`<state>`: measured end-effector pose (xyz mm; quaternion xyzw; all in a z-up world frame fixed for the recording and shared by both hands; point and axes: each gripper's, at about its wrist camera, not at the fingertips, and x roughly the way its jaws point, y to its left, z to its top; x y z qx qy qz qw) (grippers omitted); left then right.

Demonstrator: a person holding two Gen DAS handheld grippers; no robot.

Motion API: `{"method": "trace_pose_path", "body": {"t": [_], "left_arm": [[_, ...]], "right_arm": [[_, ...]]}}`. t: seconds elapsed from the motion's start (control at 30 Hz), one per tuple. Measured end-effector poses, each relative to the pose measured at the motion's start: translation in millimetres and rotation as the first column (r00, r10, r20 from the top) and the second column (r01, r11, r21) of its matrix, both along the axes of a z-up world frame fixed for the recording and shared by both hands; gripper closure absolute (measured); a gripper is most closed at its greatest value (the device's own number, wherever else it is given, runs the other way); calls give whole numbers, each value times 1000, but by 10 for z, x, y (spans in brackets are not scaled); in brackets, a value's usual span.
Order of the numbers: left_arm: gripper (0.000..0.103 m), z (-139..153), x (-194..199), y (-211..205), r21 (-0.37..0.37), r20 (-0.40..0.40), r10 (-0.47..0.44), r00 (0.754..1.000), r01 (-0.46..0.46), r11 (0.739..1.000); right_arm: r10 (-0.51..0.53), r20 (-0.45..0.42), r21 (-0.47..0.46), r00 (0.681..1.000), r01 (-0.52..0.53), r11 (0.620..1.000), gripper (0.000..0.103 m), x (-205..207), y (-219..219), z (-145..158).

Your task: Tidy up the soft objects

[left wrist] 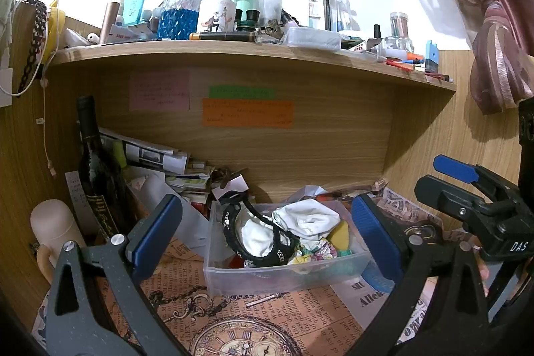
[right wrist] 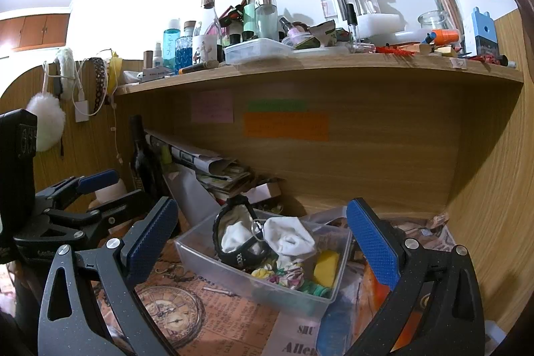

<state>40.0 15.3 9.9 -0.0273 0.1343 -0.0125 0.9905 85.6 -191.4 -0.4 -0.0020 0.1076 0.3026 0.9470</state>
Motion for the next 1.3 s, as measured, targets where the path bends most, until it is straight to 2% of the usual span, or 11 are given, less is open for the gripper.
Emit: {"method": "trace_pose_path", "body": {"t": [1.3], "left_arm": [[0,-72,57,20,3,-16,-15,1000,15,1000]], "right_arm": [[-10,-22,8,1000,10,1000,1,13,19,-70]]}}
